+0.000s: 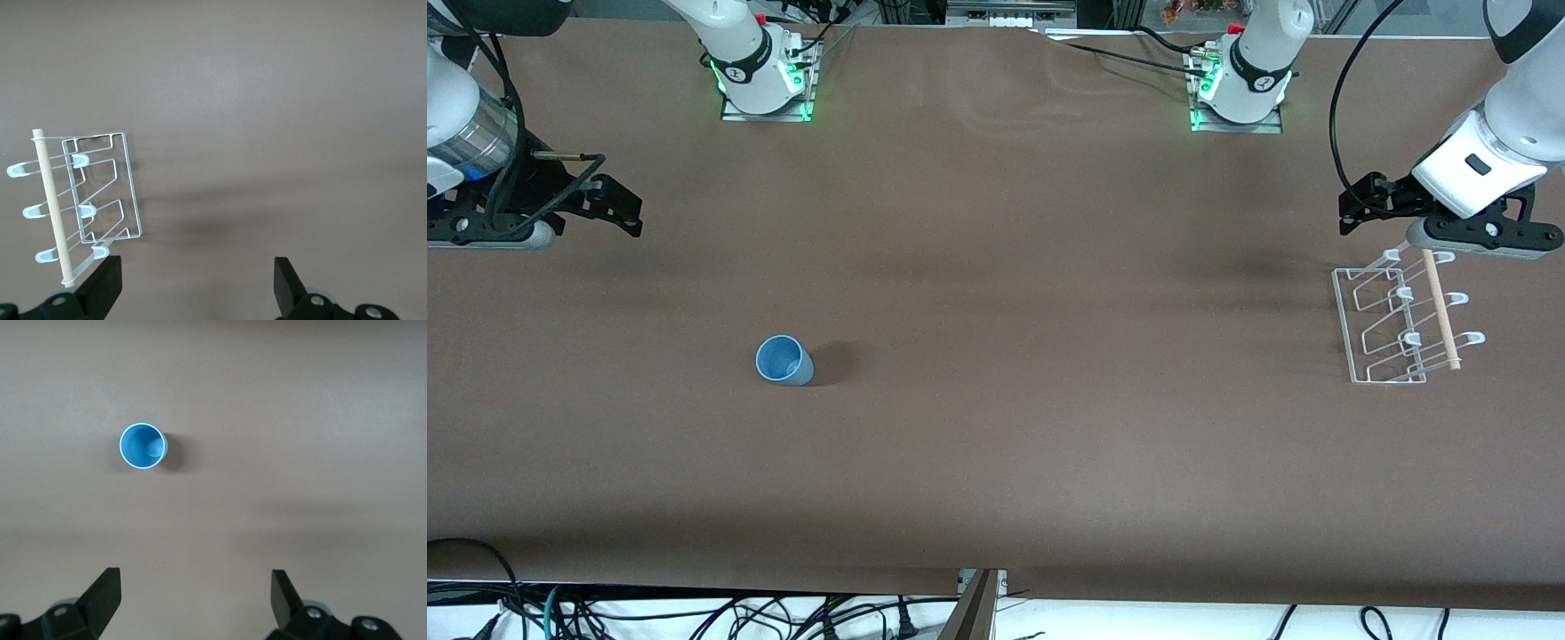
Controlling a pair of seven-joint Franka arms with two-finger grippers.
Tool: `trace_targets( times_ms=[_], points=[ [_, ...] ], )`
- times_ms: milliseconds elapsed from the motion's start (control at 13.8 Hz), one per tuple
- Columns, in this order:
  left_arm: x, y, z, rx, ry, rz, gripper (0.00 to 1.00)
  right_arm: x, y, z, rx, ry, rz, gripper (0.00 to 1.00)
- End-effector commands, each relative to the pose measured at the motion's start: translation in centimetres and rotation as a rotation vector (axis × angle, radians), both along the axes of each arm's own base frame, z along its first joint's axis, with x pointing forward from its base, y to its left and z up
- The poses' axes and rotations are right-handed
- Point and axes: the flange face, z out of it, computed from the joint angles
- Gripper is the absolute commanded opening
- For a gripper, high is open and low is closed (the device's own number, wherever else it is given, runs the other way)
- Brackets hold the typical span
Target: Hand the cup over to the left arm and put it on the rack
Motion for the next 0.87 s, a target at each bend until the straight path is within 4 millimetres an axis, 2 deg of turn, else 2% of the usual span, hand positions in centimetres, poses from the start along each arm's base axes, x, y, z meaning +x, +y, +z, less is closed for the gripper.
trace_targets(
  times_ms=[0,800],
  points=[
    [-0.22,0.01,0.44,-0.013,0.004,0.000,1.00,0.05,0.03,0.66,0.004,-0.008,0.004,0.99],
    [-0.26,0.01,0.52,-0.014,0.002,-0.001,1.00,-0.03,0.45,0.29,0.004,0.015,0.024,0.99]
  ],
)
